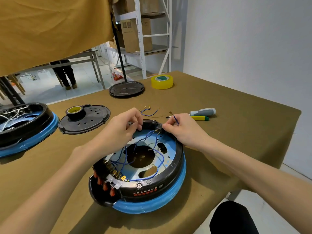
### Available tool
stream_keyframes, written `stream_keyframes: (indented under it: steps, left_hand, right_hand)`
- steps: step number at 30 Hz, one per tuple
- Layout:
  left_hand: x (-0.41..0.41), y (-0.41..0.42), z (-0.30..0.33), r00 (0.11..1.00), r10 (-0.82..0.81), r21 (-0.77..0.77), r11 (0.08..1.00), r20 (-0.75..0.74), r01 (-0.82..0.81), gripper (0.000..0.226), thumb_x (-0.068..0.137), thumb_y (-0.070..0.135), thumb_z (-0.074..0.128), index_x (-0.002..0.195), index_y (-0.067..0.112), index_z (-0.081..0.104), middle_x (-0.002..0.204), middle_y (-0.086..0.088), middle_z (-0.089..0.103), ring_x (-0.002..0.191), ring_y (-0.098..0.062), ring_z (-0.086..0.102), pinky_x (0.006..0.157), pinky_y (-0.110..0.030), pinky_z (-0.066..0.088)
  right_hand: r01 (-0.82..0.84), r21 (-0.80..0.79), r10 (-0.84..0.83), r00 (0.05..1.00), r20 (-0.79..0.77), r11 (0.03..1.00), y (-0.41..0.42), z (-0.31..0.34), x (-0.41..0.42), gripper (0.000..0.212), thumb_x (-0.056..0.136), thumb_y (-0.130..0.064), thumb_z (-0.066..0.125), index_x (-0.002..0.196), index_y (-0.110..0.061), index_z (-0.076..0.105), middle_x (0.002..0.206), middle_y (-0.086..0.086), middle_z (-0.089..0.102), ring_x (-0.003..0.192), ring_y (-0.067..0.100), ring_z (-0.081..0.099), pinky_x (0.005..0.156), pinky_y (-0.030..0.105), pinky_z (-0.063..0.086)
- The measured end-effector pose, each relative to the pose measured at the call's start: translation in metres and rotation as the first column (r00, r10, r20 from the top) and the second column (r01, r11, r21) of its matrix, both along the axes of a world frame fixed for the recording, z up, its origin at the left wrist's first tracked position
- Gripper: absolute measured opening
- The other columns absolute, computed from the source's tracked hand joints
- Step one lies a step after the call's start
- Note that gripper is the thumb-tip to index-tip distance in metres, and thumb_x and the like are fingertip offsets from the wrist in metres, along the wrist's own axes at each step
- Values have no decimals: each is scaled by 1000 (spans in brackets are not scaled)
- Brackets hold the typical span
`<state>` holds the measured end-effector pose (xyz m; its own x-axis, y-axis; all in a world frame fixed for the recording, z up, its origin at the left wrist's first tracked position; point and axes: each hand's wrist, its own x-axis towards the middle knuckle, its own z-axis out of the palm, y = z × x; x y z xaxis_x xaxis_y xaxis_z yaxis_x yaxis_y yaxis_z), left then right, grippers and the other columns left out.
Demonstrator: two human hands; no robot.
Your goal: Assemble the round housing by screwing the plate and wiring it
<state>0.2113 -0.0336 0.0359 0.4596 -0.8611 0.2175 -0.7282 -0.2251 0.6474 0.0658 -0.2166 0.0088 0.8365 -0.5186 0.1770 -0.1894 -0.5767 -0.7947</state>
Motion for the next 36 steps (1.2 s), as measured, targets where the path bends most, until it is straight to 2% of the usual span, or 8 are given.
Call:
stream_keyframes:
  steps: [4,9,14,18,22,26,30,36]
  left_hand:
    - [-9,-7,-2,947,43,59,996,319,-66,26,96,12,66,87,36,74,105,15,54,97,-8,48,84,-28,42]
    - [-22,-16,9,976,19,136,990,216,-49,28,95,16,55,89,31,78,97,13,62,74,-2,60,57,-19,46]
    - [-35,-23,11,969,20,188,980,247,-69,22,94,45,65,86,26,74,80,7,69,76,-11,66,69,-36,59]
    - [-38,-27,14,954,54,198,973,295,-116,20,100,36,65,89,24,75,71,6,70,70,-15,68,70,-38,60]
    - [-39,-23,12,923,92,177,970,373,-168,24,97,36,66,76,26,74,51,14,57,55,-10,53,51,-25,39]
    - [-33,-13,17,943,121,51,988,310,-144,23,97,32,68,77,27,78,42,13,50,44,-10,42,49,-23,35]
    - [-29,1,16,999,7,-28,1000,52,-6,19,99,34,66,86,29,80,56,-8,64,43,-8,53,50,-24,48]
    - [-19,21,3,982,120,-207,967,-149,-149,18,100,23,64,89,22,78,65,-3,71,51,-8,60,48,-15,45]
  right_hand:
    - [2,0,-2,1000,13,1000,1,0,0,20,99,-24,67,80,-16,67,40,-19,48,44,-1,46,47,11,34]
    - [5,-13,-4,1000,15,1000,2,0,0,20,99,-26,67,81,-16,69,50,-12,50,44,0,45,48,12,34]
    - [10,-12,-10,1000,19,1000,1,1,-1,20,98,-24,67,81,-14,69,44,-14,49,44,0,45,49,13,35]
    - [17,-36,-17,1000,9,999,1,0,0,20,98,-25,67,86,-10,71,53,-10,51,45,-1,45,49,13,35]
    - [30,-62,-30,1000,-4,998,2,0,1,19,98,-24,68,85,-11,69,53,-10,51,43,-1,46,48,13,35]
    - [33,-36,-32,999,30,999,3,0,-1,18,98,-22,69,82,-13,69,44,-13,47,42,0,44,47,12,33]
    - [36,-64,-34,999,37,997,3,-1,-1,18,97,-21,69,81,-14,69,47,-13,47,42,-2,44,47,11,33]
    - [-98,-138,100,995,9,986,-10,5,-2,16,99,-23,68,91,-12,76,46,-17,48,49,2,42,52,16,33]
